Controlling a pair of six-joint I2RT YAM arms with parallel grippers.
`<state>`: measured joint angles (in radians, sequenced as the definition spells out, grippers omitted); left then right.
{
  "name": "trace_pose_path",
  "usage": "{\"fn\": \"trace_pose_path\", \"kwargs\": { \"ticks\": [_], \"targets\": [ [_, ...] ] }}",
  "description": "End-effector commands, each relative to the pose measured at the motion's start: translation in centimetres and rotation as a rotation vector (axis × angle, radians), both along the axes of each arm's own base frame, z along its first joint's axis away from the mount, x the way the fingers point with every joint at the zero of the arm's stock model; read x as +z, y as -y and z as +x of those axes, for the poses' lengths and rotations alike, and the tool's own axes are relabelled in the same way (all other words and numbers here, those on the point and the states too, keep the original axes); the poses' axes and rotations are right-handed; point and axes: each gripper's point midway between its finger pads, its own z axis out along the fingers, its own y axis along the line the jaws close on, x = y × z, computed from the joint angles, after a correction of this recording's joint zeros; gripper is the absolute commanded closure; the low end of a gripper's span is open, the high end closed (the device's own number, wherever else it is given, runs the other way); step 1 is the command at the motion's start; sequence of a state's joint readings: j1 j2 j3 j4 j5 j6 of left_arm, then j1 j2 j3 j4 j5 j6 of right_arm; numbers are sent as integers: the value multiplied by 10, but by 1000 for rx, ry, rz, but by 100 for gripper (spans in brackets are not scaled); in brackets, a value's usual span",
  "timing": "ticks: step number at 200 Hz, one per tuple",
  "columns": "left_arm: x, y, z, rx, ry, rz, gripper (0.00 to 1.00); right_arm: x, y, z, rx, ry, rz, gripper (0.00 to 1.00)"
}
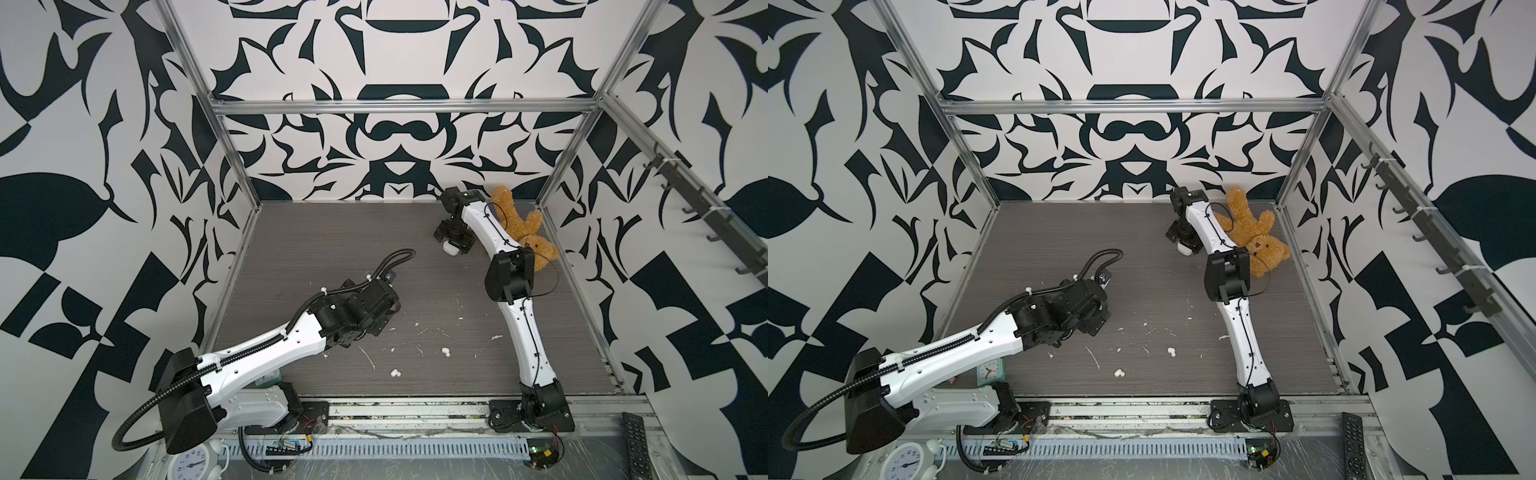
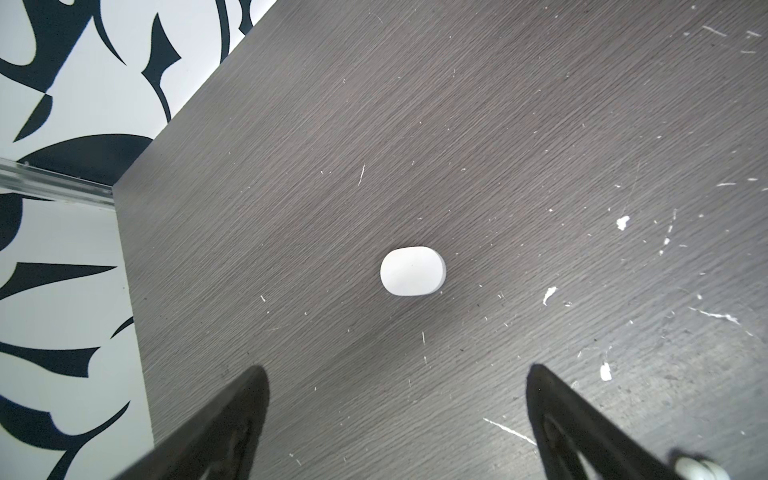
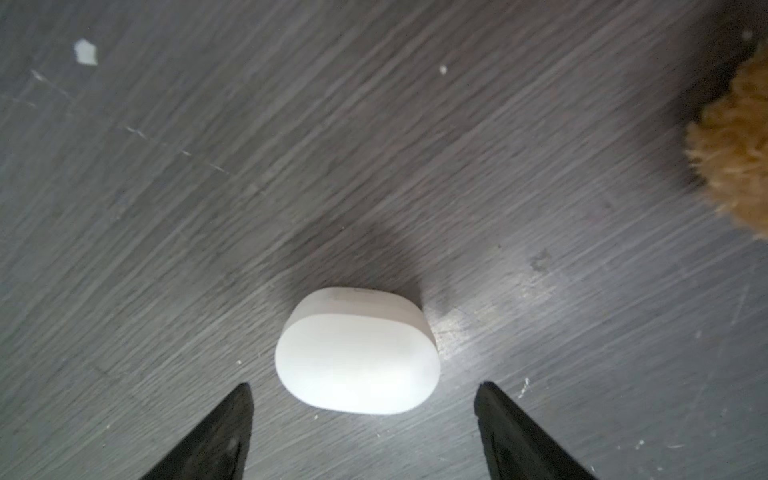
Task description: Insert the wireless bluetooth earbuds into the charging case
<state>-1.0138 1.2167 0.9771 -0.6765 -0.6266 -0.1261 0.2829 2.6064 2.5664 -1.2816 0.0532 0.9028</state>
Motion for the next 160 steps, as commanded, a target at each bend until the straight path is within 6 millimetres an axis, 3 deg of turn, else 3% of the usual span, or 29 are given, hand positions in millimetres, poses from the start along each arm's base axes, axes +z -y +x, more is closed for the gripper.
{"fn": "trace_pose_path", "kwargs": {
  "ticks": [1,80,160],
  "targets": [
    [-6,-2,-2,2,-16,12,1,17,2,6,-4,44,-6,15],
    [-9,-1,-2,-3,-23,23,1,2,1,11,3,30,23,23],
    [-14,0,-1,-8,-33,42,1,-5,7,15,8,31,17,25]
  ]
}}
